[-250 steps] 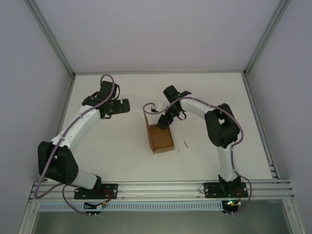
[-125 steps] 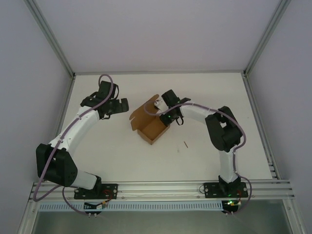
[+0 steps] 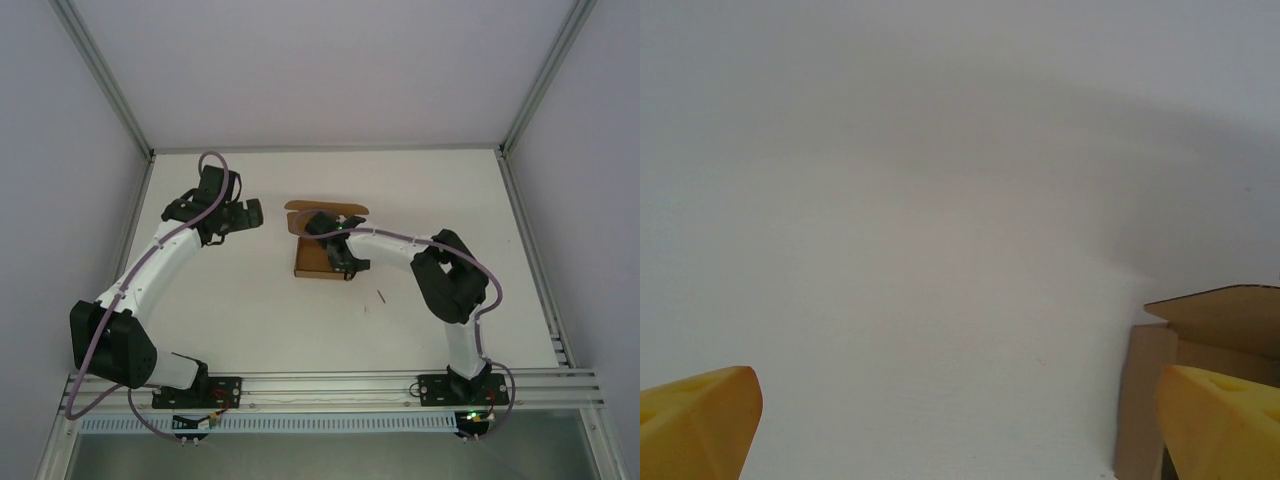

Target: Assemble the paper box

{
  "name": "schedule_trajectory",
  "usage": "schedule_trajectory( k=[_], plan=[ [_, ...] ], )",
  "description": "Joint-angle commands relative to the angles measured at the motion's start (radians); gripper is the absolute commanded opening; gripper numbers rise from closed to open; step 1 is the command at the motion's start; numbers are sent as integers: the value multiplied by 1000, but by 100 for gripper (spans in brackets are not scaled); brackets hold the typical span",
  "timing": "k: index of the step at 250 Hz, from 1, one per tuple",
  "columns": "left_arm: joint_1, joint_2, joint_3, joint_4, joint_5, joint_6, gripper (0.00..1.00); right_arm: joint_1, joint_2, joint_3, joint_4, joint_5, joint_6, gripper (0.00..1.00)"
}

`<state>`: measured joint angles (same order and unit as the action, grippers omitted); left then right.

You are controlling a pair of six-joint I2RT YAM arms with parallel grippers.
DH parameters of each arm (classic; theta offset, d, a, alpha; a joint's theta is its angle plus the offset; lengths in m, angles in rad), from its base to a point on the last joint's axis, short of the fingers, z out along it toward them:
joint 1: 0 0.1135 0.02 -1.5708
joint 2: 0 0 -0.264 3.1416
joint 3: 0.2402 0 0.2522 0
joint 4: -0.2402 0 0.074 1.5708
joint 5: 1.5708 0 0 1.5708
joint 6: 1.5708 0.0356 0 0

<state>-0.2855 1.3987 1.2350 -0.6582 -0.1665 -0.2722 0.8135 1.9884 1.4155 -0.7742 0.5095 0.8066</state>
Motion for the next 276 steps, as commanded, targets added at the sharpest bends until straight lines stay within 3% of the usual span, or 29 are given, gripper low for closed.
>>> schedule_trajectory(
  k=[1, 34, 49, 66, 85, 96, 110, 127, 150, 170, 207, 245, 276],
  plan=[
    [7, -40, -51, 109, 134, 100, 100, -4, -39, 17, -57, 64, 85, 34],
    [7, -37, -77, 186, 301, 234, 100, -4, -109, -2, 9, 64, -18, 49],
    [7, -24, -75, 192, 374, 305, 100, -7, -177, -46, 74, 67, -83, 63],
    [6, 0, -68, 195, 446, 390, 100, -12, -268, -129, 206, 47, -239, 86],
    [7, 44, -46, 196, 495, 476, 100, -42, -363, -217, 351, -39, -471, 100],
    [7, 81, -18, 194, 491, 499, 100, -78, -402, -249, 413, -99, -560, 99],
    [6, 139, 43, 159, 492, 518, 100, -143, -430, -270, 464, -272, -707, 100],
    [7, 200, 108, 104, 569, 586, 100, -214, -420, -234, 434, -455, -846, 100],
    [7, 243, 142, 59, 713, 740, 100, -290, -375, -160, 394, -575, -975, 100],
    [8, 277, 175, 44, 734, 825, 97, -338, -327, -87, 332, -699, -1082, 95],
    [7, 389, 341, -135, 766, 958, 89, -353, -223, 54, 147, -781, -1247, 85],
    [5, 484, 438, -270, 749, 1076, 66, -368, -144, 152, 58, -767, -1248, 66],
    [-2, 523, 472, -305, 737, 1110, 62, -370, -144, 145, 59, -755, -1245, 57]
  ],
)
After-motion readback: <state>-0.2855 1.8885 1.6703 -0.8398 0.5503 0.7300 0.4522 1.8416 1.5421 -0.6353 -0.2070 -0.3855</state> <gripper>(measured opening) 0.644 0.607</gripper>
